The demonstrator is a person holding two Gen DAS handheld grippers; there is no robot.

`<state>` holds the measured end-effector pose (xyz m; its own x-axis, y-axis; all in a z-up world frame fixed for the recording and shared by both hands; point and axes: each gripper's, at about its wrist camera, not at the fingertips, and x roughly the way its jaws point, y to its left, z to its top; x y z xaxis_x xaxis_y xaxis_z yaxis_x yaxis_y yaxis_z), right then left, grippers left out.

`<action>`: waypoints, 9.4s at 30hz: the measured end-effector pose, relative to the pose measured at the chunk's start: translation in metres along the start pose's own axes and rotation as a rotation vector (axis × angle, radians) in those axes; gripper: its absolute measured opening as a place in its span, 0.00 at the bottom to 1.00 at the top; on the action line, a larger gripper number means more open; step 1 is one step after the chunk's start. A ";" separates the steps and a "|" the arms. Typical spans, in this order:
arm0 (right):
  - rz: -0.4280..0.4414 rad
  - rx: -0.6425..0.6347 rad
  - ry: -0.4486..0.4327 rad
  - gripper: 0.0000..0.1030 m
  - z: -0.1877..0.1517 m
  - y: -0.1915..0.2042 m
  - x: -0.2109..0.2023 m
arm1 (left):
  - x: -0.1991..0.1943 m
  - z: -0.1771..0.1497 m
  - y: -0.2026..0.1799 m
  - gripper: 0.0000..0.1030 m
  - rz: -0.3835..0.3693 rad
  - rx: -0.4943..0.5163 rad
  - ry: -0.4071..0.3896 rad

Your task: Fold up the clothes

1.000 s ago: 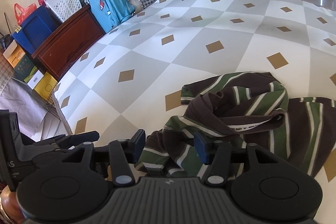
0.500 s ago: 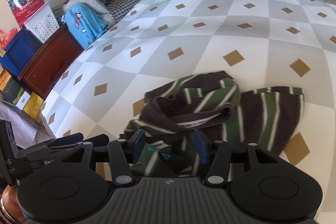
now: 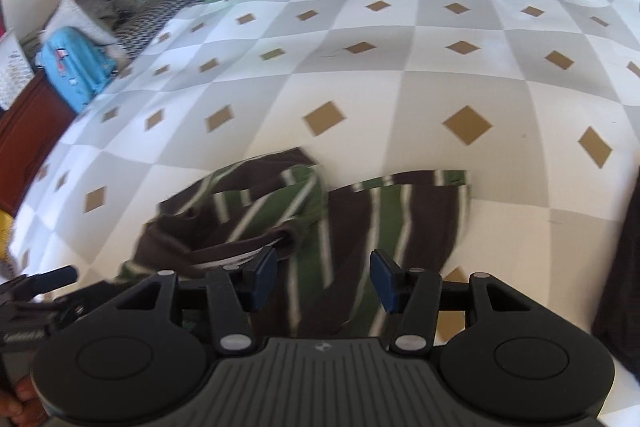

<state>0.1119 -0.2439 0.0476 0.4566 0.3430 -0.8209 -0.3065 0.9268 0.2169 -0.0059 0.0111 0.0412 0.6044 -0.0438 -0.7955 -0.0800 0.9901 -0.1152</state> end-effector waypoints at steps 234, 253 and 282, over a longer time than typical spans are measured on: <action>-0.034 0.219 -0.070 0.52 0.070 -0.039 0.088 | 0.164 0.100 0.050 1.00 0.185 0.069 0.205; 0.011 0.370 -0.214 0.04 0.082 -0.053 0.074 | 0.166 0.110 0.059 1.00 0.354 0.131 0.156; 0.116 -0.373 -0.091 0.45 0.042 0.023 0.065 | 0.164 0.114 0.084 1.00 0.435 0.060 0.172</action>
<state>0.1698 -0.1942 0.0219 0.4682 0.4698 -0.7484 -0.6349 0.7679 0.0849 0.1765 0.1025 -0.0307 0.3843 0.3605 -0.8499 -0.2478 0.9271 0.2811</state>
